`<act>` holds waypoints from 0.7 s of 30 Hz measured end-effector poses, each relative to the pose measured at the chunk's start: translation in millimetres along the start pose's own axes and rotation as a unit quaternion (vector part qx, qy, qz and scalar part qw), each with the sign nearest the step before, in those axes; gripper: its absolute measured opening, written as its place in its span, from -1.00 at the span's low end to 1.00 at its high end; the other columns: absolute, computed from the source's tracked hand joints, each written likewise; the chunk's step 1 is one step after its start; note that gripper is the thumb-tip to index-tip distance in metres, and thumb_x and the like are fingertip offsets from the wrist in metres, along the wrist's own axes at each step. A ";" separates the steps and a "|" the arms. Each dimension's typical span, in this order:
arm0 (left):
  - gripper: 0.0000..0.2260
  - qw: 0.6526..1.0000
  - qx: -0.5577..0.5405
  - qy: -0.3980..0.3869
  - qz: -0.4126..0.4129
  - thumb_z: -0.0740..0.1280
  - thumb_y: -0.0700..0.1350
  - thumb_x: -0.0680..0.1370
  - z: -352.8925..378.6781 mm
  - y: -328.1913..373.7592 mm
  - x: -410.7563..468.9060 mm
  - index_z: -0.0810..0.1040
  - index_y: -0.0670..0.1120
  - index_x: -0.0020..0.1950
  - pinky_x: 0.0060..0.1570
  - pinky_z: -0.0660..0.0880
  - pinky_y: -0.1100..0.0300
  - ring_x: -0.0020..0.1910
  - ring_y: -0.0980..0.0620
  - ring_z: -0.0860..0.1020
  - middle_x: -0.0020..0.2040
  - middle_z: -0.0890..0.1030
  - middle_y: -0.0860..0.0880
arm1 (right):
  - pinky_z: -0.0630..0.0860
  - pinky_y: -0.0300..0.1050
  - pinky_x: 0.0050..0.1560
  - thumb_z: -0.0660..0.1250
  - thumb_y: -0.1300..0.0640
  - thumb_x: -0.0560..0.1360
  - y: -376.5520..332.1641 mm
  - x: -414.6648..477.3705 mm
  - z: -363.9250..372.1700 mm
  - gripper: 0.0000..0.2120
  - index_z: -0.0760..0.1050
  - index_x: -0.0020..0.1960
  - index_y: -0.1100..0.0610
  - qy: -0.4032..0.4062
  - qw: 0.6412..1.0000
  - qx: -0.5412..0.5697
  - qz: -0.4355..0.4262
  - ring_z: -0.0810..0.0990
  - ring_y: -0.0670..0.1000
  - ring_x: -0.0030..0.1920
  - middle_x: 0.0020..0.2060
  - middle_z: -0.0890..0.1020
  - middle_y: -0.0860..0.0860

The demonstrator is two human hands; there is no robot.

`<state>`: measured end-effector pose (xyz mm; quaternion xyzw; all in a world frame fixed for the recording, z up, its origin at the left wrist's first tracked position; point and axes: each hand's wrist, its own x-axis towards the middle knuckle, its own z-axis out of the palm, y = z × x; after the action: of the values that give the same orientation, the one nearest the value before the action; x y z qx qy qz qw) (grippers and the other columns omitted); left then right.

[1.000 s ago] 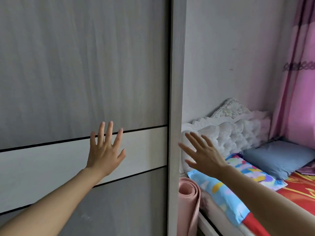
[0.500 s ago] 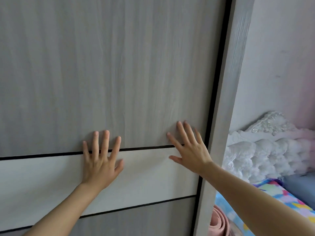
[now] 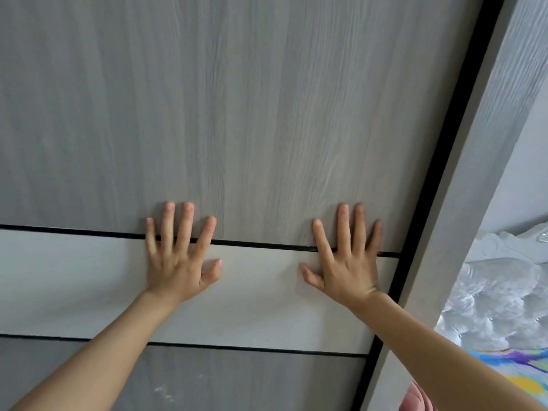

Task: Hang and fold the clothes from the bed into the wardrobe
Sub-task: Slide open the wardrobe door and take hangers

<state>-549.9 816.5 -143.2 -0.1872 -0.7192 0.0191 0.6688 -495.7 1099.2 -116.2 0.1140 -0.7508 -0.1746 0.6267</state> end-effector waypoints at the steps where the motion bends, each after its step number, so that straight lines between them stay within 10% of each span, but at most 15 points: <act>1: -0.41 1.000 0.000 -0.001 -0.001 -0.07 0.19 0.57 -0.7 -3.4 2.0 -0.03 0.00 0.56 0.41 -0.08 -0.22 0.52 -0.21 -0.08 0.56 -0.08 -0.12 | 0.10 0.40 0.25 -0.03 -0.26 0.52 -1.6 2.8 0.8 -0.37 0.14 0.42 0.12 0.009 1.000 -0.003 -0.001 0.03 0.37 0.41 0.35 0.21 0.35; 21: -0.42 1.000 0.028 -0.011 -0.003 -0.10 0.20 0.57 -7.8 -81.2 -26.8 -0.05 0.03 0.56 0.44 -0.11 -0.17 0.53 -0.17 -0.09 0.56 -0.10 -0.08 | 0.03 0.38 0.32 0.16 -0.21 0.43 -75.4 28.9 5.1 -0.34 0.20 0.42 0.11 0.015 0.999 0.048 -0.009 0.00 0.34 0.43 0.38 0.18 0.31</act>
<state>-561.2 731.4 -145.4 -0.1662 -0.7265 0.0393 0.6656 -509.7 1019.7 -121.5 0.1528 -0.7478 -0.1423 0.6302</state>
